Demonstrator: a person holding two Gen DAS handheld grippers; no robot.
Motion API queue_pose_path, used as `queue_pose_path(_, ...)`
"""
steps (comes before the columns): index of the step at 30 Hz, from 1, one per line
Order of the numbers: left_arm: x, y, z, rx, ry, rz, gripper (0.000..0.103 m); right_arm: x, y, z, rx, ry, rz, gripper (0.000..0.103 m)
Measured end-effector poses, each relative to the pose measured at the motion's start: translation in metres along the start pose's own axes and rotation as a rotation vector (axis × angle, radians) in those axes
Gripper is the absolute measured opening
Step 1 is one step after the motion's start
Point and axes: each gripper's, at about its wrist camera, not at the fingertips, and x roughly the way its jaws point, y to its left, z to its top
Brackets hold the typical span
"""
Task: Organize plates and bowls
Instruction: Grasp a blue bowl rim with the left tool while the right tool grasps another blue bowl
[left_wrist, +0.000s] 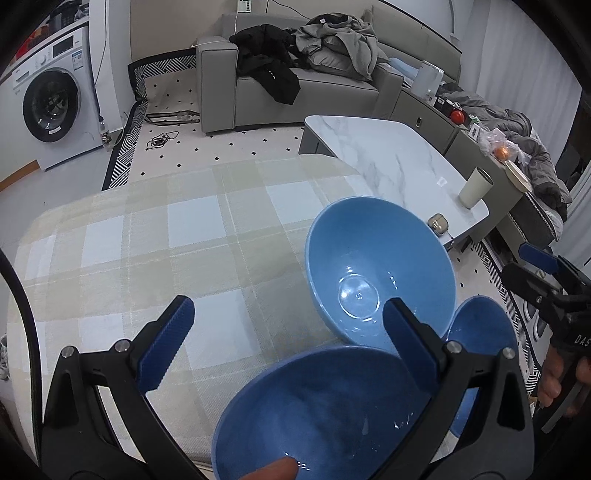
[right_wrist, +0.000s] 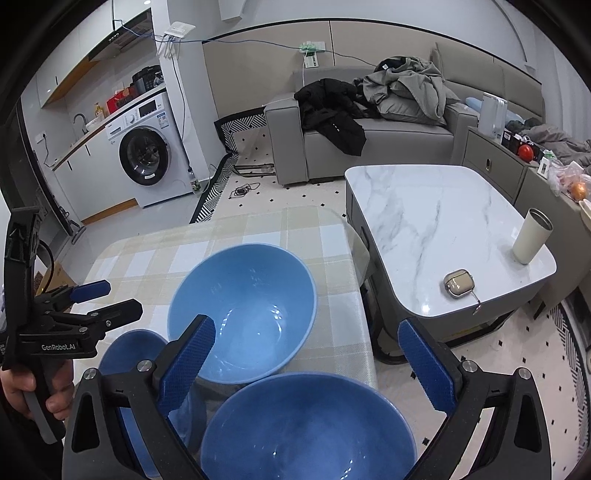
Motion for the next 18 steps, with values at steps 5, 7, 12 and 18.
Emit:
queue_pose_path(5,0.013,-0.001,0.005,0.005,0.01,-0.005,0.101,0.014,0.0,0.002,-0.005,0.016,0.003,0.1)
queue_pose_path(7,0.018,-0.001,0.007,0.011,0.016,-0.001,0.1,0.02,-0.001,0.003,-0.003,0.025,0.006,0.099)
queue_pose_path(12,0.031,0.001,0.011,0.005,0.048,-0.006,0.081,0.038,-0.001,0.003,-0.003,0.06,0.015,0.087)
queue_pose_path(18,0.044,0.001,0.009,0.017,0.067,-0.003,0.073,0.053,0.001,-0.001,0.0,0.088,0.025,0.078)
